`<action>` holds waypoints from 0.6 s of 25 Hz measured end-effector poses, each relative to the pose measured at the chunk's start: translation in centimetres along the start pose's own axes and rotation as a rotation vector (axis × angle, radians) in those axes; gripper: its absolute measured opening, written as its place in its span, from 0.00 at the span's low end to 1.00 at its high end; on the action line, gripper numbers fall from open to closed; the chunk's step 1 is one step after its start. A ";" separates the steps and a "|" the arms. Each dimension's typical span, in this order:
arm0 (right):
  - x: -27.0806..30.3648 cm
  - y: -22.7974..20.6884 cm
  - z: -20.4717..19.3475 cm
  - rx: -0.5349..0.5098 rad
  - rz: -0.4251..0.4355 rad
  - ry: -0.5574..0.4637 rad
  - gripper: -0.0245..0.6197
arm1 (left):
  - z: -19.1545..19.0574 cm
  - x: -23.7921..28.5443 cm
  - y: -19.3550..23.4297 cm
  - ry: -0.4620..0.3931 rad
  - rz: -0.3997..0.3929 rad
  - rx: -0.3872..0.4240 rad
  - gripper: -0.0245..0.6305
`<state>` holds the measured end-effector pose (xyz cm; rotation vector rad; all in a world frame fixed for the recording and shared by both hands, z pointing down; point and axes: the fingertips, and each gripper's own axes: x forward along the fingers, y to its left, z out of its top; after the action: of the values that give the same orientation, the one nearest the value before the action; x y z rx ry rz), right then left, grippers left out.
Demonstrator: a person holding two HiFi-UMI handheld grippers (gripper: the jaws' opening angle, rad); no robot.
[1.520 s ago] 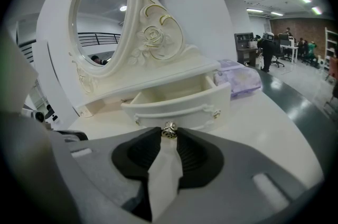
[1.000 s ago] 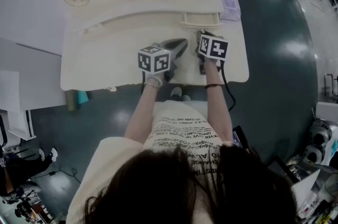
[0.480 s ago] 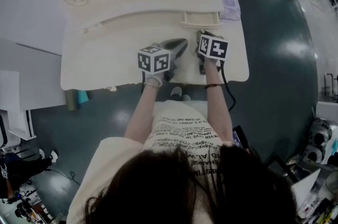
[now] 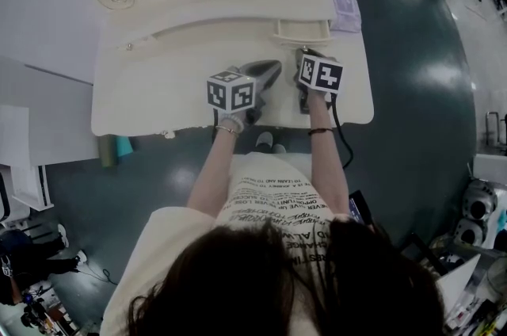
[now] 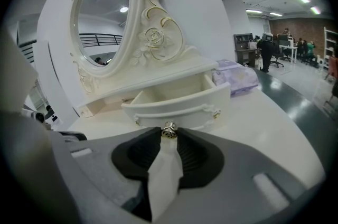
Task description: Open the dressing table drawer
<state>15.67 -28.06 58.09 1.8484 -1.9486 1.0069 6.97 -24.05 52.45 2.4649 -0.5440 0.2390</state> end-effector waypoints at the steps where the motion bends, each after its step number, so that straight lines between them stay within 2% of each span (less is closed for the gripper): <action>1: 0.0 0.0 0.0 0.000 -0.001 -0.003 0.20 | 0.0 0.0 0.0 0.000 0.000 0.000 0.04; 15: -1.1 0.5 -0.1 0.020 0.035 -0.072 0.23 | -0.4 -0.3 -0.5 -0.003 -0.025 0.000 0.04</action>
<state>15.37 -27.20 57.31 1.8924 -2.0260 0.9868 6.87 -23.34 52.39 2.4711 -0.5146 0.2252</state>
